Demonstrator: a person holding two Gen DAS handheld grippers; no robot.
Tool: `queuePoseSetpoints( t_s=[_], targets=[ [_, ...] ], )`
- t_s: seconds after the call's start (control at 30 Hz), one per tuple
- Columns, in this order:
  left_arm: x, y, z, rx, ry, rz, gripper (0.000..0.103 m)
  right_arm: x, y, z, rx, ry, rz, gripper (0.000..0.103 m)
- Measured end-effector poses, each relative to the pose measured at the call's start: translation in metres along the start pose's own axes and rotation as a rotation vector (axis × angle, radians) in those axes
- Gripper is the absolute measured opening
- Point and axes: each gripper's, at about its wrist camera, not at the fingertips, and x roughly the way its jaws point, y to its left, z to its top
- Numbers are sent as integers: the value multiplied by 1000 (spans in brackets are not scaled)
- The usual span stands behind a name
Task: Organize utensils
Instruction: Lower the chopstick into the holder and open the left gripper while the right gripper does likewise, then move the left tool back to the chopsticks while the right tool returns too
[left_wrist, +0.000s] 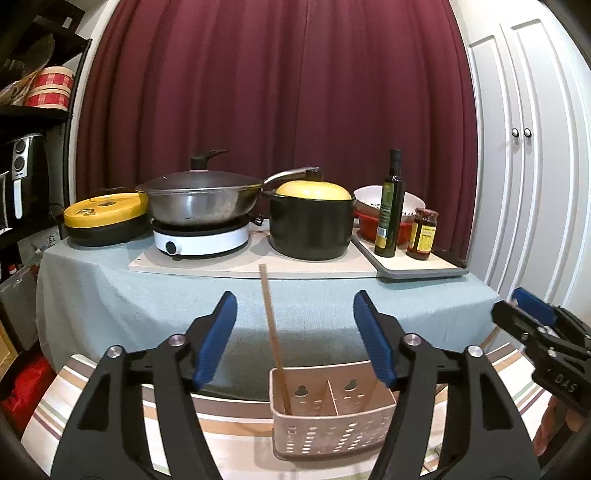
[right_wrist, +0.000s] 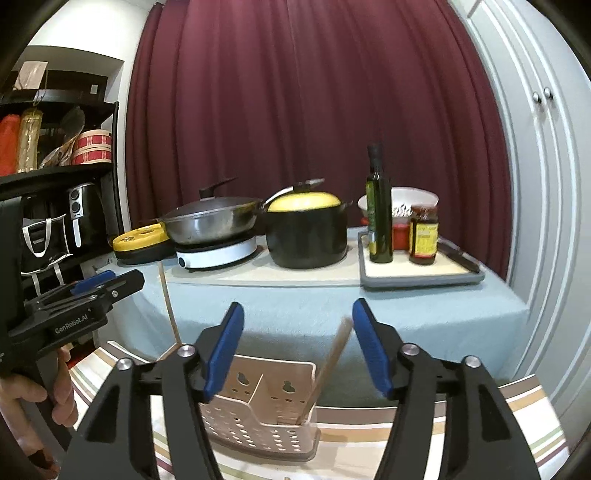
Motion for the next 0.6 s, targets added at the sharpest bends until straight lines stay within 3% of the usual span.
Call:
queuePoseSetpoints(
  t_s=[0.37,0.6],
  targets=[
    [-60,2,-26,50,-21,30,73,-59,5,-22,4,-14,-19,63],
    [-95,7,-79,90,12,40,73,-96,4,-84,32,45,-34,59]
  ],
)
